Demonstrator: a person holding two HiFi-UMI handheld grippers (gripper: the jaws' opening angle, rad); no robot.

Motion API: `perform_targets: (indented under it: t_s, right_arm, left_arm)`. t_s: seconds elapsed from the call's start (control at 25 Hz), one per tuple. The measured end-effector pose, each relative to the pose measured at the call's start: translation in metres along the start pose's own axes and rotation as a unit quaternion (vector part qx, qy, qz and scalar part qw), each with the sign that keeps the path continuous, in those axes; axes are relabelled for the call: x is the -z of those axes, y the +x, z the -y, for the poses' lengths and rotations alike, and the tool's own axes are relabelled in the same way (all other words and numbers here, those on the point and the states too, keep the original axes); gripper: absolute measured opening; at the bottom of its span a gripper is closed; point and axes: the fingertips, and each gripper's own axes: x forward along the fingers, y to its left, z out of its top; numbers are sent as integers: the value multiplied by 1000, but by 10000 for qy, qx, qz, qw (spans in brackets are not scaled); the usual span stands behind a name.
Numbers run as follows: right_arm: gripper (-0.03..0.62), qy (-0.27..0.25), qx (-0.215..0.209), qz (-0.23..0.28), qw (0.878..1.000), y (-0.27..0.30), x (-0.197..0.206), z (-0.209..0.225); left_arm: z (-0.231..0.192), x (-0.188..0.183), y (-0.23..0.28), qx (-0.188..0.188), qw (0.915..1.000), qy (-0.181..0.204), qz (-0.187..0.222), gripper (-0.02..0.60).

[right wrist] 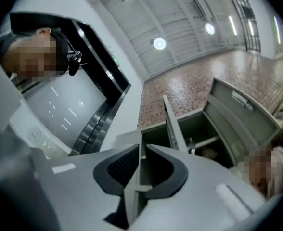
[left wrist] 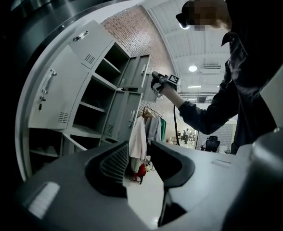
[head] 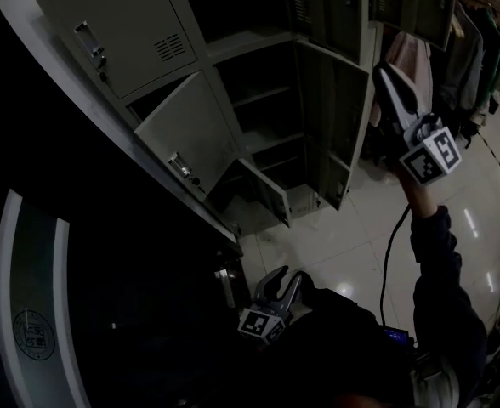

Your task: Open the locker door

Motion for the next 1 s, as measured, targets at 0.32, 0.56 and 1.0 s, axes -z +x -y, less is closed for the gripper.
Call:
perform_targets:
  t_s: [0.32,0.56,1.0]
  right_arm:
    - [28,2069,-71,-2824,9367,-282,178,-200]
    - [29,2887,-2,-3619,8864,-391,186,-280]
    - [2,1190,-473,-3310,9349,-422,96,-205]
  left_arm:
    - [83,55,-51,28,9987,-455,-246,139]
    - [118,70,-41,416,9979,-50,-486,105]
    - [212,74,23,370,9979,456,-272,86]
